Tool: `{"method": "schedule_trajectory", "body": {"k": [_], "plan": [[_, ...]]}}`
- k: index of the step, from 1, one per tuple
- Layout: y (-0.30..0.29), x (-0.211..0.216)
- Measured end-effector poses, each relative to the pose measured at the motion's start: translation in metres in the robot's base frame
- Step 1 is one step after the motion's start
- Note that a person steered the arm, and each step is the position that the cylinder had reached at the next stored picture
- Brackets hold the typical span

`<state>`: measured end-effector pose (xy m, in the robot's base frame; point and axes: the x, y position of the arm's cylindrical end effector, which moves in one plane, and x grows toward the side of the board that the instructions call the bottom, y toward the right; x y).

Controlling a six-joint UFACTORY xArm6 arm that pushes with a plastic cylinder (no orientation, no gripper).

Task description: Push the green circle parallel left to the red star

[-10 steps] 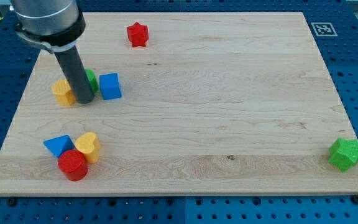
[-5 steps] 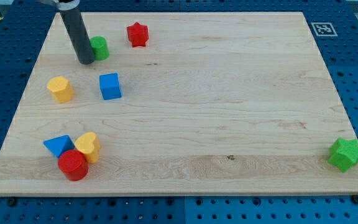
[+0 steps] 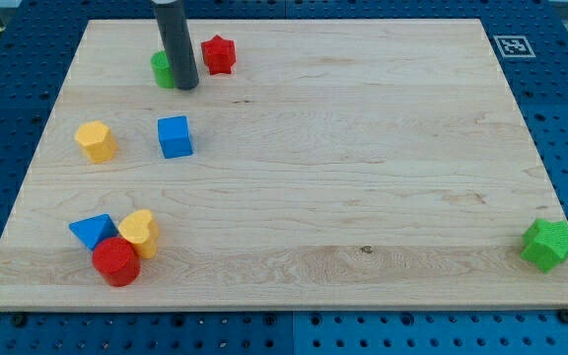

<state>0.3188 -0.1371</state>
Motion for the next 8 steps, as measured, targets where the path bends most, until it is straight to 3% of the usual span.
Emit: {"method": "schedule_trajectory", "body": {"k": [2,4,8], "plan": [[-0.042,-0.003],[-0.044,-0.023],[-0.067,-0.018]]}}
